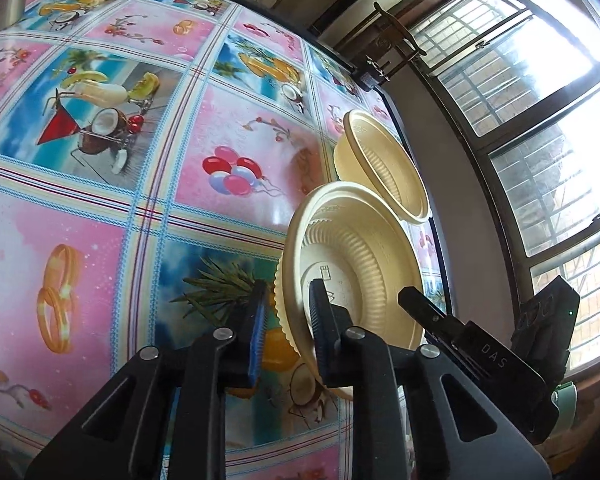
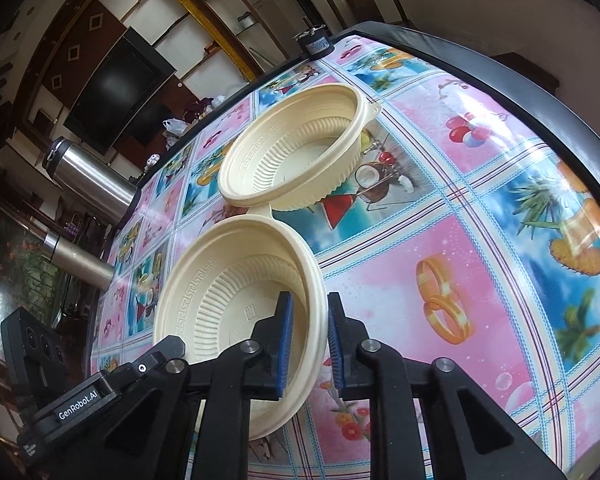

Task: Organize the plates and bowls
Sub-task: 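Bring both grippers to the rim of the larger beige bowl, then close both grippers on the beige bowl rim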

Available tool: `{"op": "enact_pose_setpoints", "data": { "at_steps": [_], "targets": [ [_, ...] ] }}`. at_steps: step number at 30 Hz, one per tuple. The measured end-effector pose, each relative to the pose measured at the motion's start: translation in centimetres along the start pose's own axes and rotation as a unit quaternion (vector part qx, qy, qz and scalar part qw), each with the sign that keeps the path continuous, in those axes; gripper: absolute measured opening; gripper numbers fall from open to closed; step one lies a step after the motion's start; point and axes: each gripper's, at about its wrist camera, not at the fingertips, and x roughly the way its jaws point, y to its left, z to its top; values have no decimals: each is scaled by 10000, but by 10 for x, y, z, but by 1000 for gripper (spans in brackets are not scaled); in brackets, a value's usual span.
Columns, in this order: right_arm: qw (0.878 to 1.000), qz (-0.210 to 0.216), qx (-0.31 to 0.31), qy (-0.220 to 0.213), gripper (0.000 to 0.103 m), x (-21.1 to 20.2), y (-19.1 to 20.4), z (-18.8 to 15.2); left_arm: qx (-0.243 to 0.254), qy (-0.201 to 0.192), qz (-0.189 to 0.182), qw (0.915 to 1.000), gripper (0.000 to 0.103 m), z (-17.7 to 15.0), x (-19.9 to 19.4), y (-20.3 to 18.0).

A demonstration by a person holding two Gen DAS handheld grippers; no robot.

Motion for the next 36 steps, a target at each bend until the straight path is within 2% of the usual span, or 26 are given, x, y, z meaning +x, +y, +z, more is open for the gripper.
{"op": "enact_pose_setpoints", "data": {
  "at_steps": [5,15,21,36],
  "targets": [
    [9999,-57,-88,29,15,4,3,-2,93,-50,81,9999,8,0,-1,-2],
    [9997,-59,-229,44,15,9,10,-6,200,-195,320,9991,8,1,-5,-2],
    [9996,95,-200,183,14,16,9,-7,260,-294,509,9979,8,2,-7,-2],
    [9994,100,-330,93,14,16,15,-12,357,-363,668,9965,8,0,-10,-4]
  ]
}}
